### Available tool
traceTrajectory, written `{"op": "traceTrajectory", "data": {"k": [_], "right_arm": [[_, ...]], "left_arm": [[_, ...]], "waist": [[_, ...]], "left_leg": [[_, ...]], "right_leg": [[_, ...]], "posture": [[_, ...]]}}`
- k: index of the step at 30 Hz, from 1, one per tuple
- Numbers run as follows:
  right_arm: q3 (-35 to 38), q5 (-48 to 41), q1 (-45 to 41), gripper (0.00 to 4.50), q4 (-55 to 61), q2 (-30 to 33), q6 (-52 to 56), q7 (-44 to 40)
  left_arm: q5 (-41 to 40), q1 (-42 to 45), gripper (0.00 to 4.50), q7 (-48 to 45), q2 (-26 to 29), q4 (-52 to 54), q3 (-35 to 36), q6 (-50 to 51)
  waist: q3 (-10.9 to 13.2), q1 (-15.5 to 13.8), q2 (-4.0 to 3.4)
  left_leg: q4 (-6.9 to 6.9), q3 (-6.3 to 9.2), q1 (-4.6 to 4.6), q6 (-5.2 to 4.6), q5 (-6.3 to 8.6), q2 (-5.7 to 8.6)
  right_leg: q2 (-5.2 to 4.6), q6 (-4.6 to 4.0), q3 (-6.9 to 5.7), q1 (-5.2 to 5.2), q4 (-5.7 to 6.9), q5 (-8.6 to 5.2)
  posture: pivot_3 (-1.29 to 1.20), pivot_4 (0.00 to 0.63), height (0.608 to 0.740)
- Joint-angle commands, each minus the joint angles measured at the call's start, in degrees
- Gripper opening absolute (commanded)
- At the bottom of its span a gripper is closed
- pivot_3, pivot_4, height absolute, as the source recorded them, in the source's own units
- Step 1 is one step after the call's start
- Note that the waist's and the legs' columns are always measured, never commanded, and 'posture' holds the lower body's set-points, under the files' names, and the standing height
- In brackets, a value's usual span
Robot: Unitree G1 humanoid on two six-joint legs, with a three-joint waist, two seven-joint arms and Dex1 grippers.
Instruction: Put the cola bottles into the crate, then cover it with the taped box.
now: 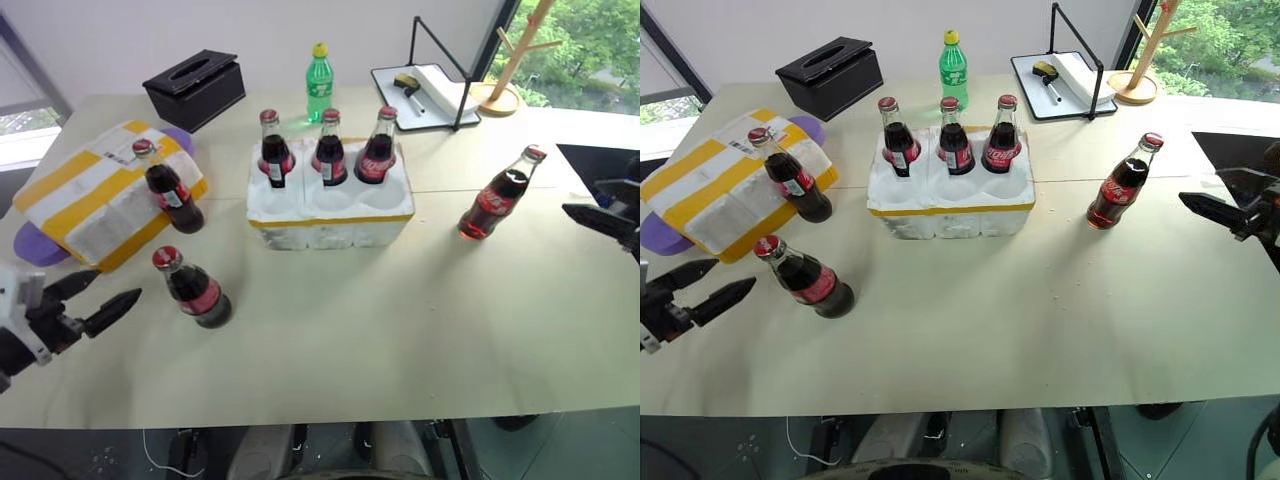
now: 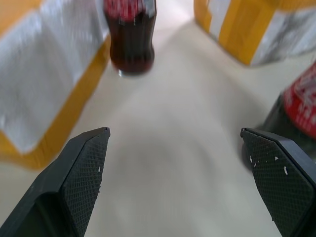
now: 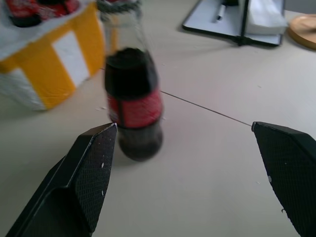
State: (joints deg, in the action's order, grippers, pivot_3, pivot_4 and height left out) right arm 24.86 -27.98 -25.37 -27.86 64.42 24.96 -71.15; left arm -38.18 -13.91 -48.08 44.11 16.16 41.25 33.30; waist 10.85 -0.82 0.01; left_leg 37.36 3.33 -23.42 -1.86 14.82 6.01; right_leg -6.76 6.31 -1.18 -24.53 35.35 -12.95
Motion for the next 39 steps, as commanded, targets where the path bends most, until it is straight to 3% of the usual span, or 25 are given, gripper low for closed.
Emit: {"op": "traceTrajectory", "data": {"k": [1,9,16,22,39], "right_arm": [[6.9,-8.6,3.4,4.50,14.2,3.4,10.6,-2.9],[18.7,-24.3,9.7,4.50,36.7,4.3,27.9,-3.7],[21.0,-33.5,9.9,4.50,47.1,2.5,33.1,1.1],[21.7,-35.6,11.8,4.50,49.3,1.4,33.0,3.4],[17.7,-38.1,11.8,4.50,50.7,0.5,30.2,6.4]], "left_arm": [[-0.2,4.2,4.45,1.9,1.7,-1.5,-0.4,0.0],[3.6,14.2,4.45,3.2,3.0,-8.1,-7.1,-2.0],[9.2,27.3,4.45,7.3,0.4,-17.8,-14.9,-7.0],[12.1,33.0,4.45,7.5,-2.5,-22.5,-20.3,-9.6],[17.6,44.9,4.45,8.4,-6.3,-35.9,-25.7,-16.1]], "waist": [[0.0,0.0,-0.02],[0.0,0.1,-0.04],[-0.1,-0.5,0.05],[-0.1,-1.0,0.11],[-0.1,-1.4,0.19]], "left_leg": [[0.00,0.01,0.00,-0.01,-0.01,0.00],[-0.01,0.00,0.00,0.02,0.02,0.00],[0.04,0.00,-0.01,0.02,0.02,0.02],[0.07,-0.04,-0.02,-0.08,-0.01,0.05],[0.22,-0.02,-0.05,-0.08,-0.04,0.04]], "right_leg": [[0.01,0.06,0.00,0.00,0.00,0.03],[0.00,0.18,0.00,0.00,-0.01,0.10],[-0.03,0.19,-0.01,0.02,0.00,0.11],[-0.04,0.22,0.01,0.01,-0.03,0.13],[-0.02,0.26,-0.01,0.01,0.11,0.16]], "posture": [[0.00,0.150,0.736],[0.00,0.150,0.736],[0.00,0.150,0.736],[0.00,0.150,0.736],[0.00,0.150,0.736]]}}
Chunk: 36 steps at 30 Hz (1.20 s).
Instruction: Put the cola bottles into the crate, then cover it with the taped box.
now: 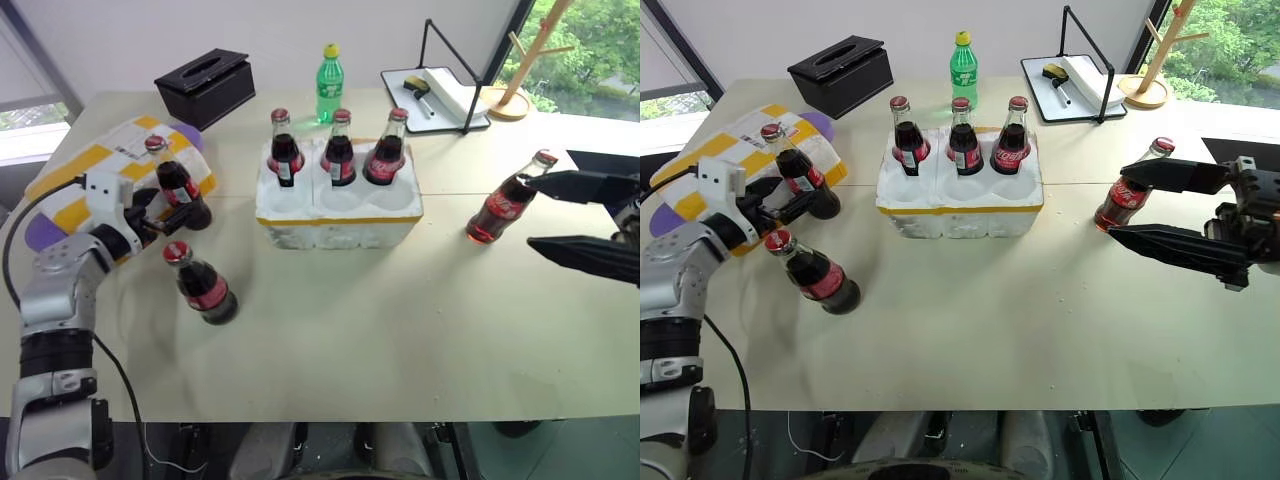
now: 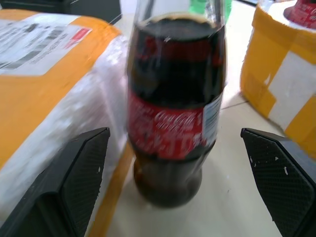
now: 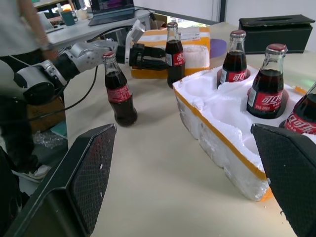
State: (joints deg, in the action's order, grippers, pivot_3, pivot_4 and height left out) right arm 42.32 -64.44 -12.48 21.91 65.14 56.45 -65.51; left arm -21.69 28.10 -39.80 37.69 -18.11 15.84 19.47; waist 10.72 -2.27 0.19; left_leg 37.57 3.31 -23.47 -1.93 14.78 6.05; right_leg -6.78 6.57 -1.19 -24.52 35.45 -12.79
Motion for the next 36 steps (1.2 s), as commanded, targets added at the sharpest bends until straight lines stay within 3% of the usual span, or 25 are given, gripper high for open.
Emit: {"op": "traceTrajectory", "data": {"k": [1,12,16,17,24,29,33,36], "right_arm": [[-0.2,-1.8,-1.3,4.50,1.0,-0.2,-1.4,1.0],[-2.5,-2.9,-2.3,4.50,1.4,-0.5,-2.4,3.9],[-3.0,-3.0,-2.1,4.50,1.9,-0.8,-2.7,4.6],[-3.3,-2.8,-2.0,4.50,2.0,-0.8,-2.9,4.8],[-5.0,-2.6,-2.8,4.50,1.7,-0.7,-3.6,5.8],[-5.3,-2.4,-2.7,4.50,1.5,-0.6,-3.8,5.8],[-5.4,-1.8,-2.1,4.50,1.4,-1.0,-4.1,5.6],[-5.8,-1.5,-2.1,4.50,1.1,-1.1,-4.5,5.6]], "left_arm": [[1.5,3.9,4.45,0.1,-0.1,-2.8,-0.7,-2.8],[3.9,10.1,4.45,-1.9,-0.6,-11.9,-2.7,-6.6],[3.5,9.7,2.73,-3.5,-0.6,-11.7,-3.0,-6.7],[3.5,9.7,2.68,-3.7,-0.5,-11.6,-2.9,-6.4],[1.6,8.9,2.68,-9.1,3.3,-7.3,-2.6,-1.3],[-3.6,10.4,2.68,-21.2,11.4,-0.8,-2.0,8.4],[-5.9,17.5,2.68,-32.0,18.1,-1.4,-4.2,13.7],[-5.1,27.1,2.68,-38.3,19.7,-5.1,-8.0,15.7]], "waist": [[0.0,0.0,0.00],[0.0,0.0,0.01],[0.0,0.0,0.01],[0.0,0.0,0.01],[0.0,0.1,0.02],[0.2,0.2,0.28],[0.2,-0.1,0.39],[0.2,-0.3,0.43]], "left_leg": [[0.01,0.00,0.00,0.00,0.00,0.00],[0.13,0.00,-0.02,-0.03,0.01,0.00],[0.17,0.00,-0.03,-0.04,0.02,0.00],[0.18,0.00,-0.04,-0.04,0.02,0.01],[0.31,0.00,-0.10,-0.14,0.09,0.01],[0.35,0.02,-0.34,-0.13,0.08,-0.01],[0.66,0.02,-0.90,0.09,-0.06,0.03],[0.72,0.07,-0.94,0.11,-0.08,0.10]], "right_leg": [[0.00,0.00,0.00,0.00,0.02,0.00],[0.00,0.01,-0.01,0.00,0.07,0.01],[0.00,0.01,-0.01,0.01,0.08,0.01],[0.00,0.01,-0.01,0.01,0.08,0.01],[0.00,0.02,-0.01,0.02,0.07,0.01],[0.03,0.03,-0.02,-0.21,0.13,0.01],[0.00,0.02,-0.03,-0.69,0.40,0.02],[-0.03,0.02,-0.10,-0.68,0.46,0.02]], "posture": [[0.00,0.150,0.736],[0.00,0.150,0.736],[0.00,0.150,0.736],[0.00,0.150,0.736],[0.00,0.150,0.736],[0.00,0.150,0.736],[0.00,0.150,0.736],[0.00,0.150,0.736]]}}
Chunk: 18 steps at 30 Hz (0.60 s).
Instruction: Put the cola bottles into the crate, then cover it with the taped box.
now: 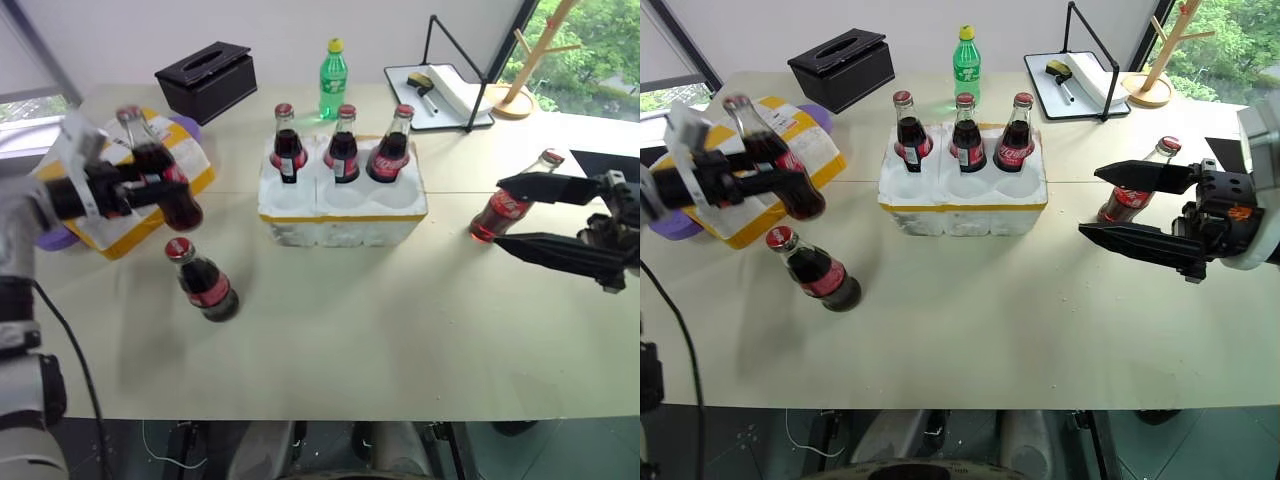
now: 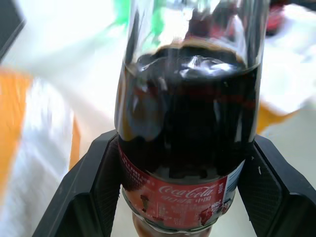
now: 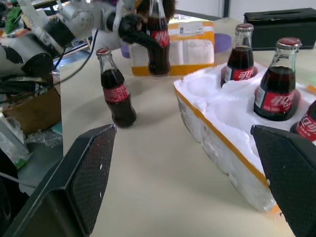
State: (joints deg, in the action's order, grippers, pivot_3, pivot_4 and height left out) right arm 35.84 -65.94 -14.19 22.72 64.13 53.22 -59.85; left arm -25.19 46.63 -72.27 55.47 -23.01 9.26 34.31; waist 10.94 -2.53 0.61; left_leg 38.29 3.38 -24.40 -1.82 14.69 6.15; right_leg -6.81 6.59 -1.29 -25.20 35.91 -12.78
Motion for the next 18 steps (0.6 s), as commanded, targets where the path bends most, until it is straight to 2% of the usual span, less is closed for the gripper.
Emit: {"op": "traceTrajectory", "data": {"k": [1,7,10,18], "right_arm": [[0.5,0.3,-0.3,4.50,0.1,-0.2,-1.5,-0.2],[-0.3,0.8,-0.3,4.50,-0.2,-0.7,-2.5,0.2],[-0.2,0.7,-0.2,4.50,-0.1,-1.0,-2.5,0.6],[1.6,0.7,1.5,4.50,0.9,-2.3,-2.5,2.0]], "left_arm": [[-0.9,12.1,2.68,-7.5,1.7,-1.9,-2.9,1.2],[4.0,31.9,2.68,-16.9,-2.0,-13.2,-11.3,0.2],[5.9,37.9,2.68,-18.8,-5.1,-18.0,-13.3,-0.4],[2.4,49.1,2.68,-20.2,-11.3,-24.5,-22.6,-2.7]], "waist": [[0.0,0.0,0.02],[0.0,0.6,0.04],[0.0,0.9,0.04],[0.2,1.8,0.31]], "left_leg": [[0.02,0.02,-0.01,-0.02,0.01,0.02],[0.03,-0.04,0.00,-0.02,-0.02,0.02],[0.02,-0.06,-0.01,-0.03,-0.03,0.01],[0.12,-0.05,-0.07,-0.14,0.02,0.03]], "right_leg": [[0.00,0.00,-0.03,0.02,0.00,0.00],[0.04,0.03,-0.12,-0.03,0.12,0.00],[0.09,0.03,-0.14,-0.06,0.16,-0.01],[0.05,0.05,-0.18,-0.05,0.17,-0.01]], "posture": [[0.00,0.150,0.736],[0.00,0.150,0.736],[0.00,0.150,0.736],[0.00,0.150,0.736]]}}
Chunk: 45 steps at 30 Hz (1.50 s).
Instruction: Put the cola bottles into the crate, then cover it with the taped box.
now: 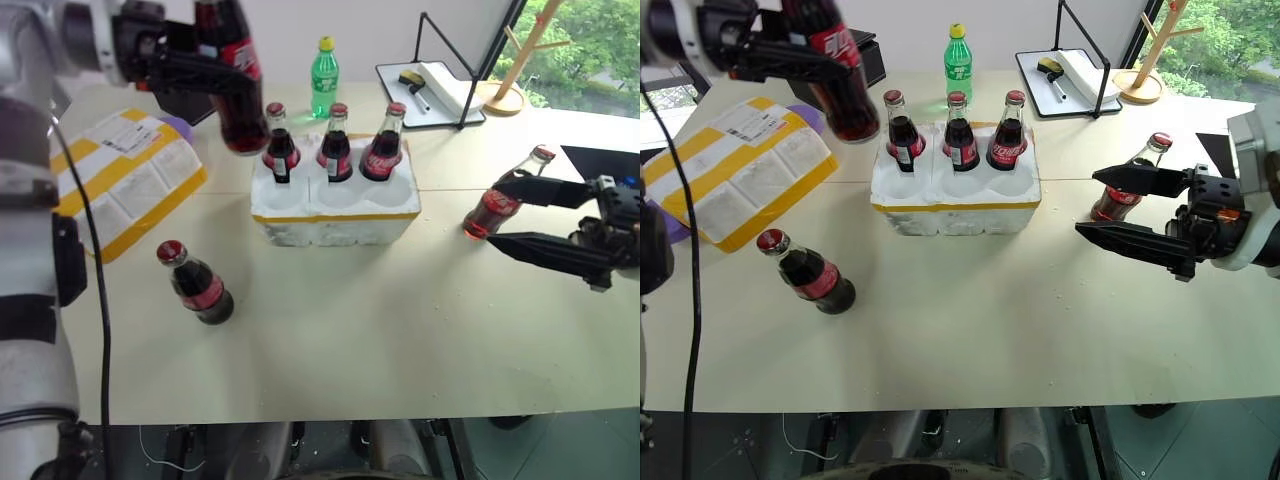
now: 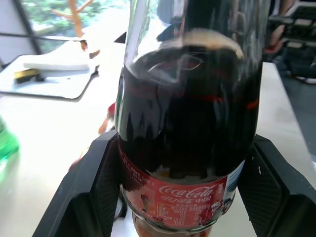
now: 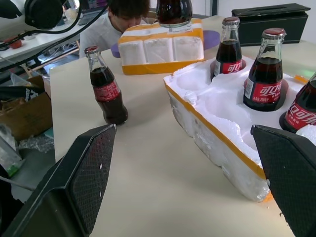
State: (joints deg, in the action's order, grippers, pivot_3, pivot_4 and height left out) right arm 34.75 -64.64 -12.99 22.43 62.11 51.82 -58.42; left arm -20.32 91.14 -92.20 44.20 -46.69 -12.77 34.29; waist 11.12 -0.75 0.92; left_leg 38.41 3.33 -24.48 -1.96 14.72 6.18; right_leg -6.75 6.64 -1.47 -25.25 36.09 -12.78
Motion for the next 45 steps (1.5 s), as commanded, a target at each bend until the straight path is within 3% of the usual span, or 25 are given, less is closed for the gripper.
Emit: {"op": "traceTrajectory", "data": {"k": [1,6,14,19,33,45], "right_arm": [[2.9,-0.7,0.5,4.50,1.3,-0.5,-1.1,0.9],[4.1,-1.0,2.0,4.50,2.3,-1.3,-1.3,2.2],[5.3,-1.1,3.8,4.50,3.8,-3.1,-1.8,4.2],[5.9,1.1,4.8,4.50,4.6,-3.6,-3.4,6.9],[8.4,-2.1,4.2,4.50,4.6,-1.0,-2.6,7.1],[7.9,-1.8,4.7,4.50,4.9,-1.7,-3.3,7.7]], "left_arm": [[-2.6,5.5,2.68,-0.3,-1.0,-1.9,-1.8,-3.6],[-3.1,11.0,2.68,-0.3,-5.2,-8.1,-6.6,-8.1],[0.8,15.7,2.68,-0.3,-16.3,-19.7,-4.0,-15.7],[4.7,13.1,2.68,5.9,-22.4,-24.3,0.7,-21.1],[9.1,4.6,2.68,19.2,-28.6,-27.6,10.8,-24.0],[12.8,0.0,2.68,17.5,-29.4,-26.2,12.4,-24.8]], "waist": [[0.0,0.1,-0.01],[0.0,0.0,-0.02],[0.1,0.0,0.02],[0.1,0.0,0.02],[0.0,-0.3,0.01],[0.0,-0.1,-0.02]], "left_leg": [[0.00,-0.01,0.00,0.00,0.00,0.00],[-0.02,-0.01,0.00,0.00,0.00,-0.02],[0.44,-0.02,-0.13,-0.37,0.22,0.00],[0.70,-0.05,-0.18,-0.51,0.30,0.02],[0.74,-0.05,-0.27,-0.48,0.30,0.05],[0.74,-0.06,-0.27,-0.29,0.20,0.05]], "right_leg": [[0.00,0.00,0.00,0.00,0.00,0.00],[-0.01,0.01,0.00,-0.04,0.02,-0.01],[0.01,0.07,-0.03,0.04,0.08,-0.03],[-0.01,0.28,-0.02,0.11,0.08,0.06],[-0.03,0.33,-0.01,0.04,0.11,0.10],[-0.03,0.32,0.00,0.01,0.11,0.10]], "posture": [[0.00,0.150,0.736],[0.00,0.150,0.736],[0.00,0.150,0.736],[0.00,0.150,0.736],[0.00,0.150,0.736],[0.00,0.150,0.736]]}}
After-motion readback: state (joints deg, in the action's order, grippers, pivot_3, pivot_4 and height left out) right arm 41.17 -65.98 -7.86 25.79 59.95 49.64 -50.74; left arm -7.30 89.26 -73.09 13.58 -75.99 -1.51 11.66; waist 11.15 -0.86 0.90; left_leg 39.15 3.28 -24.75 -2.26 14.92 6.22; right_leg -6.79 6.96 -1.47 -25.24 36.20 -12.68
